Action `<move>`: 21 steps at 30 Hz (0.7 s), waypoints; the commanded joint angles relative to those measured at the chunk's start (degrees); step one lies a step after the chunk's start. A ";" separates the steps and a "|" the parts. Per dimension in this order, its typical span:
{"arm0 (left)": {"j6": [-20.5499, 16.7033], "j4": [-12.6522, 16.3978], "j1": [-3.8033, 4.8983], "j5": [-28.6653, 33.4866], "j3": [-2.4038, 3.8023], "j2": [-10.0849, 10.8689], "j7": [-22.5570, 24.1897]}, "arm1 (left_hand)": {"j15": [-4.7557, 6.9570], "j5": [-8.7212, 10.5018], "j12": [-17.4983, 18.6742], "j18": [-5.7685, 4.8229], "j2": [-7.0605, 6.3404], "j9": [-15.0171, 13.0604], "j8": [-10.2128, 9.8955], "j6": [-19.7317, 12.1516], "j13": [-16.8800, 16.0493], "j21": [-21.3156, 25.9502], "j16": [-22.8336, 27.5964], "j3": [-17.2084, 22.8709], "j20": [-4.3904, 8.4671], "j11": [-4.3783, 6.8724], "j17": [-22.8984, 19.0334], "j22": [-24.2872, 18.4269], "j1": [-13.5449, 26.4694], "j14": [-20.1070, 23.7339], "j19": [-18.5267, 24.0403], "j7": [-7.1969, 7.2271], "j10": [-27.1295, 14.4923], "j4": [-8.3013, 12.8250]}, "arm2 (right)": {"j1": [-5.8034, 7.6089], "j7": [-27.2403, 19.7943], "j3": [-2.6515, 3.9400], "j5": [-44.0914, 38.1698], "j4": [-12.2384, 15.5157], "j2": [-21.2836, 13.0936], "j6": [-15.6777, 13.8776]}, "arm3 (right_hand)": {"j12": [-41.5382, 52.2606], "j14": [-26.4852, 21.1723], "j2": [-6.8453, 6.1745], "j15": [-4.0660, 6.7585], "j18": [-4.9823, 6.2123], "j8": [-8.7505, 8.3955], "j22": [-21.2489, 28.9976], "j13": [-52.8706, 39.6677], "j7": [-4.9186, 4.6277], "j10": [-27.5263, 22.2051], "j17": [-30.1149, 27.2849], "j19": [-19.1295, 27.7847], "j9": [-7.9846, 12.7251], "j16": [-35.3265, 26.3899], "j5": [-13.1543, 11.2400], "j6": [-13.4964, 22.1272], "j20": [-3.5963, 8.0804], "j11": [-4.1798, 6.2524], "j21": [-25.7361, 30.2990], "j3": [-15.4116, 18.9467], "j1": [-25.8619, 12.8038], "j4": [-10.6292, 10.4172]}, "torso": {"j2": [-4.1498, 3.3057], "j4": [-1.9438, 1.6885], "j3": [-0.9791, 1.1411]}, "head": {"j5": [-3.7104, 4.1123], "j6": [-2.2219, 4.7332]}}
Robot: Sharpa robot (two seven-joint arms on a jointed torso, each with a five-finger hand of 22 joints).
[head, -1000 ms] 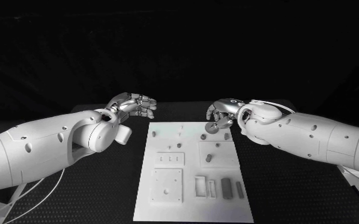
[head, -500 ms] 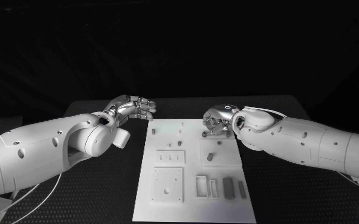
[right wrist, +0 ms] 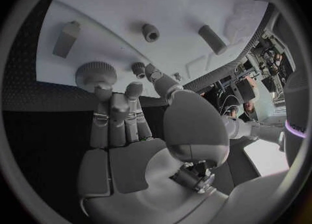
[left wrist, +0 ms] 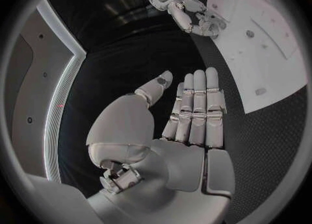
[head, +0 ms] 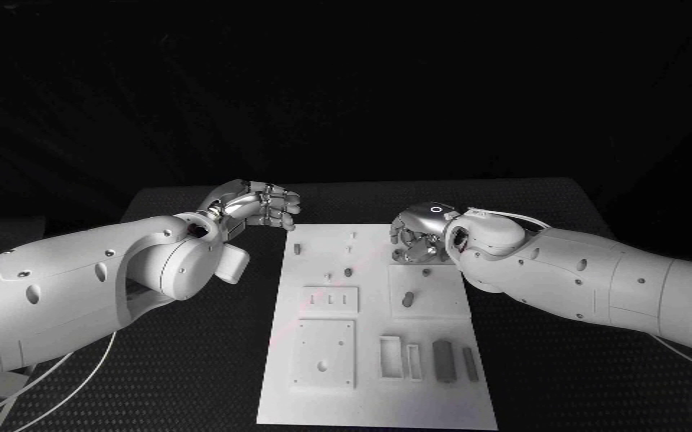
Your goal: Assemble the parts on the task board
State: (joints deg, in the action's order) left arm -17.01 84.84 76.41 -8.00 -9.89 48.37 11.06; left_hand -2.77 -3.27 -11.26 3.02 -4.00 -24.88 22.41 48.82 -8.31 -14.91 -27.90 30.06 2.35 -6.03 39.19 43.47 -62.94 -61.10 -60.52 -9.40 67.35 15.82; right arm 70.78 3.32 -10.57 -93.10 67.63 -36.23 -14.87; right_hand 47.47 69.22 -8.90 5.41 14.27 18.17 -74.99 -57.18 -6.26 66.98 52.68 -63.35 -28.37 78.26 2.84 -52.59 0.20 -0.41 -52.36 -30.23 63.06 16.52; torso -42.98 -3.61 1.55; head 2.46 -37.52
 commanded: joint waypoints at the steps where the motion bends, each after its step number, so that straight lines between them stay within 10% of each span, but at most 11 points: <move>1: 0.76 0.37 0.15 -0.28 0.08 0.04 0.53 | -0.06 0.11 0.27 -0.05 -0.15 0.05 -0.35 0.02 0.01 0.22 0.27 -0.16 0.34 -0.07 0.09 0.06 0.57 -0.27 0.09 -0.44 0.42 -0.05 | -0.05 0.44 0.02 -2.00 -0.19 0.24 -0.22 | 0.32 0.03 0.70 0.40 0.73 0.02 -1.32 -0.14 -0.45 0.13 -0.07 0.12 -0.09 0.42 0.03 -0.80 0.42 0.18 -0.29 -0.31 0.09 -0.02 | -0.44 -0.16 0.07 | 0.09 0.11; 21: 0.82 0.44 0.18 -0.29 0.09 0.21 0.39 | -0.04 0.11 0.41 -0.09 -0.14 0.13 -0.40 0.05 0.00 0.27 0.44 -0.15 0.40 -0.07 0.31 0.10 0.71 -0.31 0.07 -0.44 0.50 -0.14 | -0.30 0.68 0.01 -3.62 -0.38 0.20 1.24 | 1.76 0.42 1.91 0.83 0.73 0.41 -1.26 -2.53 0.08 0.78 0.21 -0.39 -0.40 2.63 0.02 -2.50 1.00 0.67 -1.72 -0.38 0.03 0.02 | -0.94 -0.09 0.26 | 0.01 -0.52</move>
State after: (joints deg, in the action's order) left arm -17.00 85.11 76.46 -8.06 -9.86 48.54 11.02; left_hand -2.77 -3.27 -10.99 2.65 -4.23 -24.83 22.41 48.81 -8.30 -14.91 -27.68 30.06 2.35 -6.03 39.41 43.51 -62.71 -61.10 -60.52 -9.39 67.35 15.82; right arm 70.56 3.76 -10.55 -95.20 67.08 -36.01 -14.71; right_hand 48.96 69.65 -7.60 5.81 14.27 18.47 -74.98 -59.64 -5.44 67.60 52.90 -63.56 -28.70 80.70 2.84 -53.84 0.82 0.00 -53.71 -30.22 63.13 16.52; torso -43.85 -3.72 1.74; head 2.52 -37.96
